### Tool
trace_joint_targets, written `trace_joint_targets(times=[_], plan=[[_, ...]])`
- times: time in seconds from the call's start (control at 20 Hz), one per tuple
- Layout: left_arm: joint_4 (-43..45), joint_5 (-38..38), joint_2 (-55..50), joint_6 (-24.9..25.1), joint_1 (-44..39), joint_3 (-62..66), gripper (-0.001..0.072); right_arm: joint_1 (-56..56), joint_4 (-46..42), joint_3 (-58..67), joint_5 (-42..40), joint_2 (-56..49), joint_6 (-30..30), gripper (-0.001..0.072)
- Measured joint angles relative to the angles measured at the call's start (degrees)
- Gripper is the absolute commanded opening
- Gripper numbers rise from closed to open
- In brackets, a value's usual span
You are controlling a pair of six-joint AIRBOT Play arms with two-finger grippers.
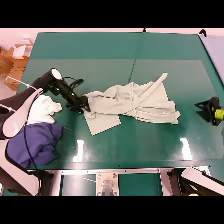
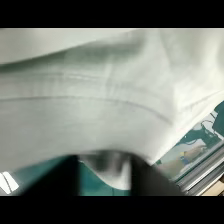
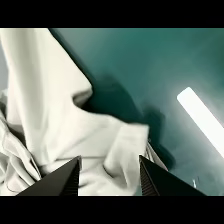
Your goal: Fold the shirts.
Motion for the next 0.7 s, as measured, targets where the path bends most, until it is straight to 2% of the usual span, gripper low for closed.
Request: trace_joint_targets(times=[0.35,0.4,0.55,0.7], plan=[[0.70,1.92,-0.17,0.33,-0.72,0.02,0.0027,0.44,-0.87,-12.44,-2.78,2.97,0.61,0.0423],[0.66,1.97,-0.17,0.33,-0.76,0.02,0.0027,1.31,-0.57,-13.05,-3.48,2.49,0.48,0.0389],[0.61,1.95,-0.17,0.35,-0.76,0.02,0.0027,3.78,2.16,-12.63,-6.51,-0.90,-1.42,0.0387],[0.50,1.44,-0.17,0.35,-0.76,0.02,0.0027,4.90,4.46,-10.25,-8.17,-5.35,-3.26,0.0346]])
